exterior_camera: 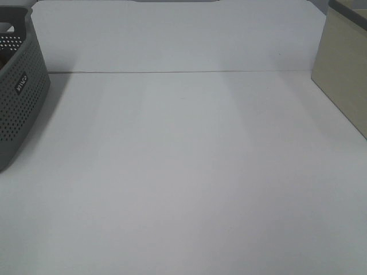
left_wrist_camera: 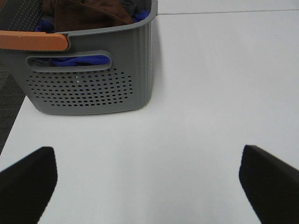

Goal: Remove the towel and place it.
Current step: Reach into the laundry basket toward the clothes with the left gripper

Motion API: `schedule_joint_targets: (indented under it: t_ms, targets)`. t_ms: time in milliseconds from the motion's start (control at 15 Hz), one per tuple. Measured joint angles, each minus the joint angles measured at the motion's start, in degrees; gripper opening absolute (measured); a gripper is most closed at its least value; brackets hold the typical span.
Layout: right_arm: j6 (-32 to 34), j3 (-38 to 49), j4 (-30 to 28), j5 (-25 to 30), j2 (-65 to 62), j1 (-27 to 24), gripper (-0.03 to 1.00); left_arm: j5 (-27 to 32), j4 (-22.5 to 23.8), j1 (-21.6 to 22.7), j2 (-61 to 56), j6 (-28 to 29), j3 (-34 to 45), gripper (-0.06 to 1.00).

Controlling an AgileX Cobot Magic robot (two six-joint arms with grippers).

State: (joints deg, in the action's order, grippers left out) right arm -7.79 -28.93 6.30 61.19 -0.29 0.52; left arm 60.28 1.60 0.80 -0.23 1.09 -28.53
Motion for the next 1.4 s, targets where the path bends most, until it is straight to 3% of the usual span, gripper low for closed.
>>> schedule_joint_targets:
  t_ms: [1400]
  targets:
    - [0.0,0.0,0.0,0.0,0.0,0.0,0.78,0.0,0.0,0.0,0.0,0.0,0.0,0.99]
